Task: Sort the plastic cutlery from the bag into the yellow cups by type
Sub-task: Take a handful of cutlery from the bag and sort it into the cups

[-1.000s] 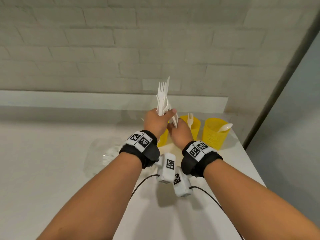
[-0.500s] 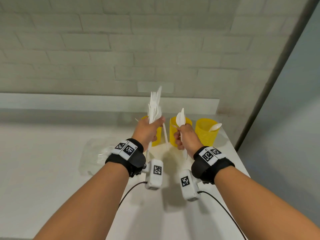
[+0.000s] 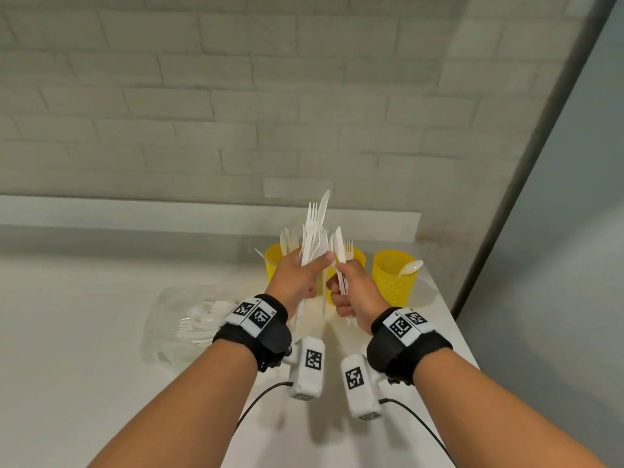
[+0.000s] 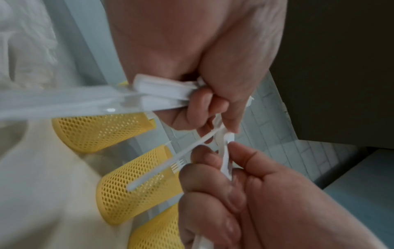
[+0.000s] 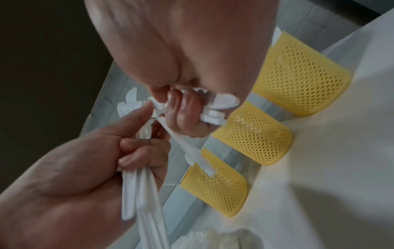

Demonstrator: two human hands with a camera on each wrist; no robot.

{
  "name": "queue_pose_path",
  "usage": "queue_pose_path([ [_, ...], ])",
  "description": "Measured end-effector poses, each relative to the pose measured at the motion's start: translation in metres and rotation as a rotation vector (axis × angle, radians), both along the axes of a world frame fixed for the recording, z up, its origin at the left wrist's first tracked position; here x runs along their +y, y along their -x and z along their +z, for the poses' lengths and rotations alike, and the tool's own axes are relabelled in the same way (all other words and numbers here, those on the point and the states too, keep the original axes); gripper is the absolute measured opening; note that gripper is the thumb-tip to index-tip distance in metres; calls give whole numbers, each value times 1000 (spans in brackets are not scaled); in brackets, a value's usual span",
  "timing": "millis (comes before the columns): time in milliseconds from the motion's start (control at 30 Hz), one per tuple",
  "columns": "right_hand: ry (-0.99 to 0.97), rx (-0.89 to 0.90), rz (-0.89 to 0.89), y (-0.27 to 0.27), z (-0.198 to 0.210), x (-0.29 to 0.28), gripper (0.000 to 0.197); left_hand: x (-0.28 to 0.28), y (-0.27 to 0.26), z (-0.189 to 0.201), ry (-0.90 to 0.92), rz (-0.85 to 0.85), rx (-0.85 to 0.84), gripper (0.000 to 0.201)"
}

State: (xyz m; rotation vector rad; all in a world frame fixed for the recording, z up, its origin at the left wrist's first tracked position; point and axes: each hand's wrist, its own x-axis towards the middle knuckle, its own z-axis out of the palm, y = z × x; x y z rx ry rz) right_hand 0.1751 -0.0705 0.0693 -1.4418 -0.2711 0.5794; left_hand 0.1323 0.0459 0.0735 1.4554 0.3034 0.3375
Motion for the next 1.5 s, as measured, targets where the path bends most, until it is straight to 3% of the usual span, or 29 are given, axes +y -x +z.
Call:
queue_pose_path([
  [133,-71,14,25,-6,0,-5,7,-1,-2,2,40,0,-23,16],
  [400,31,-161,96,-12,-9,-13,18,-3,-7,-5,78,-6,-32,24],
  [733,-71,-61,100,-21,-11,-5,19,1,-3,-4,89,38,-89,12],
  [1067,-20,-12,179,-20,-3,29,14,39,2,-10,118,61,-107,14],
  [1133,68,-86,142,-28,3,38,18,50,2,-6,120,79,-111,14],
  [1233,256,-339,-6,-48,16,53,18,70,3,1,127,111,-128,12],
  [1367,74,-382,-170,-67,36,80,11,94,8,3,149,75,-126,18],
  [1500,241,-589,-159,-75,31,113,11,108,11,-5,188,33,-116,28],
])
